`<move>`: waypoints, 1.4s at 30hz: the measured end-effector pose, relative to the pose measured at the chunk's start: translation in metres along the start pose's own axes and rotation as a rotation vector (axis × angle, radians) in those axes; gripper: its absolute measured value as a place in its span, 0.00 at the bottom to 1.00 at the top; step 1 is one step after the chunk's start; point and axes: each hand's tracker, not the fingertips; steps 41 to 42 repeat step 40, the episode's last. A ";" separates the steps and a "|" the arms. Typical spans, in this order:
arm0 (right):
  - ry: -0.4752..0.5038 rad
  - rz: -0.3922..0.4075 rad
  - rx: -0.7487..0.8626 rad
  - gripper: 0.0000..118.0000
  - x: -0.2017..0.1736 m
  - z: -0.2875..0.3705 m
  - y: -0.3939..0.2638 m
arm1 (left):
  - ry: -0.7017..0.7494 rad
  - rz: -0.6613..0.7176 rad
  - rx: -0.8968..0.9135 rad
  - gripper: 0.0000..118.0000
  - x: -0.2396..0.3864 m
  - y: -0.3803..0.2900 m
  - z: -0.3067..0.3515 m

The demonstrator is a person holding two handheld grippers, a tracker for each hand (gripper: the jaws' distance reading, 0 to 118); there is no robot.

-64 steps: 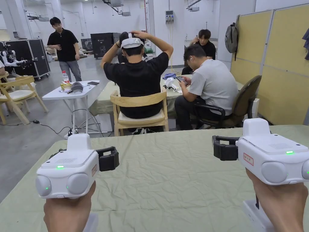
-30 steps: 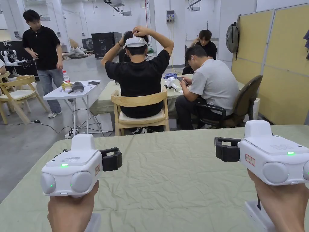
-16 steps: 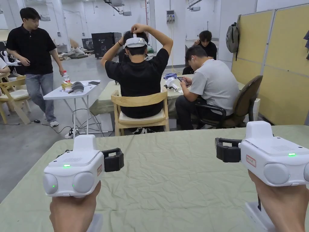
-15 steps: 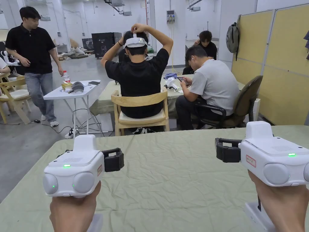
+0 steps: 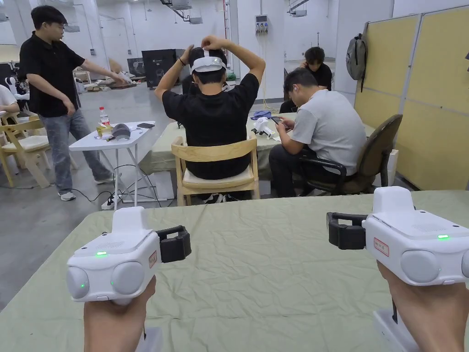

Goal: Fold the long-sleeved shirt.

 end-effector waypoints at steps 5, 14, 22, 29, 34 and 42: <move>-0.001 0.009 -0.005 1.00 -0.001 0.000 -0.001 | -0.001 -0.090 0.039 1.00 0.004 -0.005 0.004; 0.002 0.006 -0.036 1.00 0.003 -0.004 -0.007 | -0.030 -0.042 0.030 1.00 0.009 -0.005 0.011; 0.005 -0.010 -0.039 1.00 0.006 -0.004 -0.008 | -0.052 -0.052 -0.016 1.00 0.020 -0.012 0.013; 0.000 -0.022 -0.047 1.00 0.009 -0.005 -0.009 | 0.008 -0.091 0.015 1.00 0.029 -0.017 0.015; 0.003 -0.023 -0.050 1.00 0.010 -0.005 -0.009 | -0.032 -0.037 -0.012 1.00 0.023 -0.015 0.011; 0.005 -0.023 -0.053 1.00 0.009 -0.005 -0.010 | -0.009 -0.035 0.034 1.00 0.019 -0.018 0.013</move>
